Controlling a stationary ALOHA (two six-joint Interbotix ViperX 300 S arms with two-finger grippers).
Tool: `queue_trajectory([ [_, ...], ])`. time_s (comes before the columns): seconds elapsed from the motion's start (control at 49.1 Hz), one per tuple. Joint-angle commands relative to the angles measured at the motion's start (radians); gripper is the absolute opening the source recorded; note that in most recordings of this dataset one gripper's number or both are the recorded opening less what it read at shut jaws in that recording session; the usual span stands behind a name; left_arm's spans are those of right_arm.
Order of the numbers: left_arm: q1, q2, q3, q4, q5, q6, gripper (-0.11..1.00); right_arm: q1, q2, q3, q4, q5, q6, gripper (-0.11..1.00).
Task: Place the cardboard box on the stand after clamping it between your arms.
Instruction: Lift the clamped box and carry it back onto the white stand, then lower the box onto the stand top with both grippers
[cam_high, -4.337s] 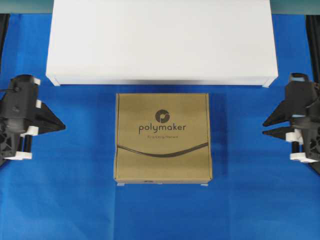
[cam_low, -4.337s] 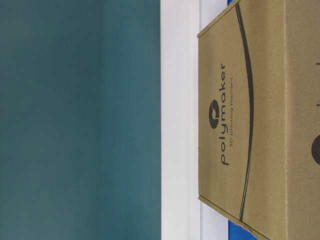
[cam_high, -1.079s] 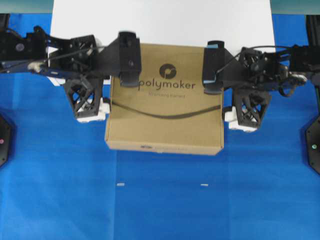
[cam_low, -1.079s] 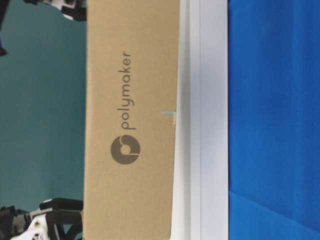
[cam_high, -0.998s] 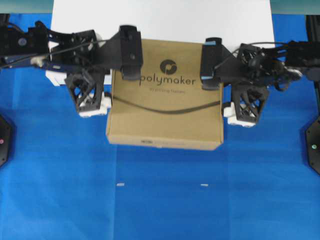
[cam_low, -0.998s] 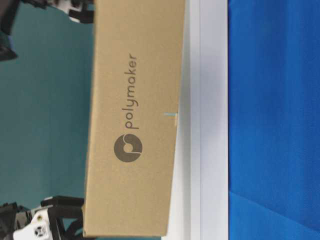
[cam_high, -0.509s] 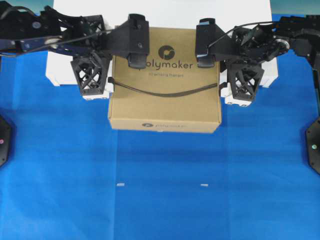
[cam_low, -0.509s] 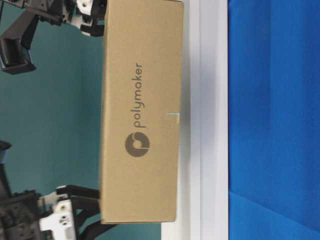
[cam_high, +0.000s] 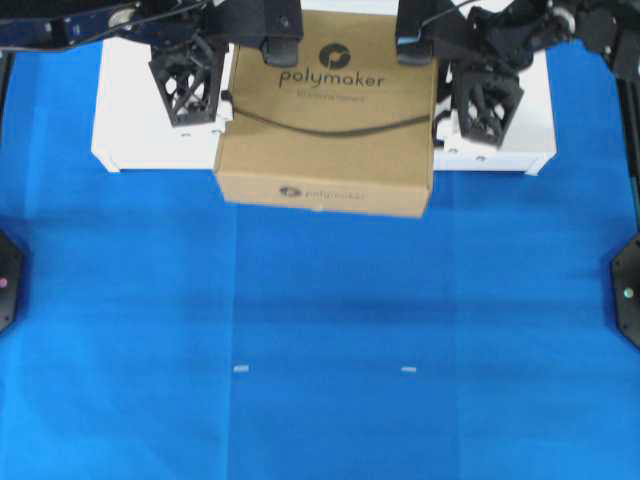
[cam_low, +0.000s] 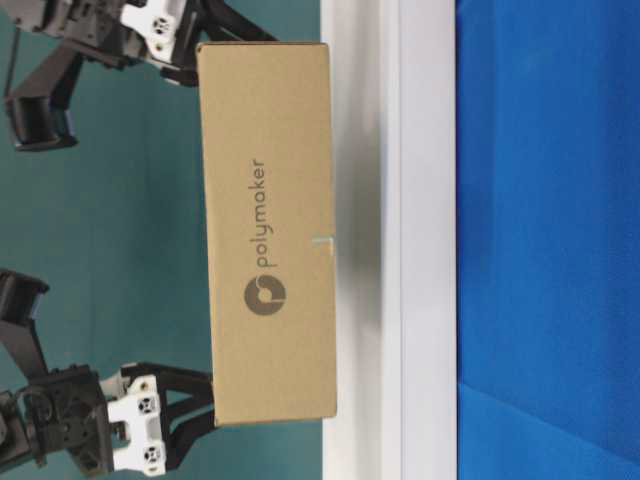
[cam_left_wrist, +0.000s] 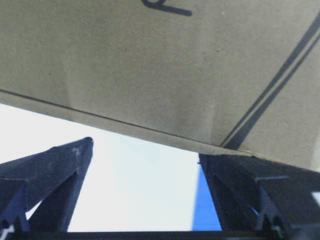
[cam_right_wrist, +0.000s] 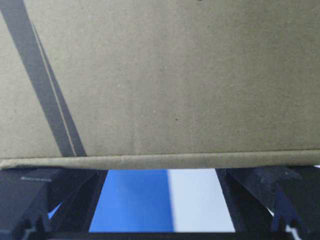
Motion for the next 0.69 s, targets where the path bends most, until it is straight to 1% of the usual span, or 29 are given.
queue_trajectory([
  [0.0,-0.029,0.015,-0.146,-0.023,-0.069,-0.017,0.84,0.035,0.009,-0.201,0.155,-0.135,-0.046,0.98],
  [0.143,0.008,0.041,-0.178,-0.023,-0.08,-0.002,0.84,-0.017,0.066,-0.265,0.184,-0.08,-0.124,0.98],
  [0.224,0.034,0.058,-0.196,-0.023,-0.089,0.008,0.84,-0.041,0.098,-0.293,0.192,-0.044,-0.146,0.98],
  [0.367,0.069,0.092,-0.232,-0.023,-0.092,0.014,0.84,-0.081,0.149,-0.337,0.198,-0.026,-0.186,0.98],
  [0.468,0.089,0.12,-0.253,-0.023,-0.092,0.014,0.84,-0.117,0.181,-0.368,0.23,-0.008,-0.219,0.98],
  [0.591,0.095,0.147,-0.276,-0.021,-0.092,0.015,0.84,-0.152,0.21,-0.399,0.279,0.021,-0.282,0.98],
  [0.672,0.098,0.158,-0.281,-0.023,-0.092,0.014,0.84,-0.163,0.229,-0.41,0.29,0.032,-0.316,0.98],
])
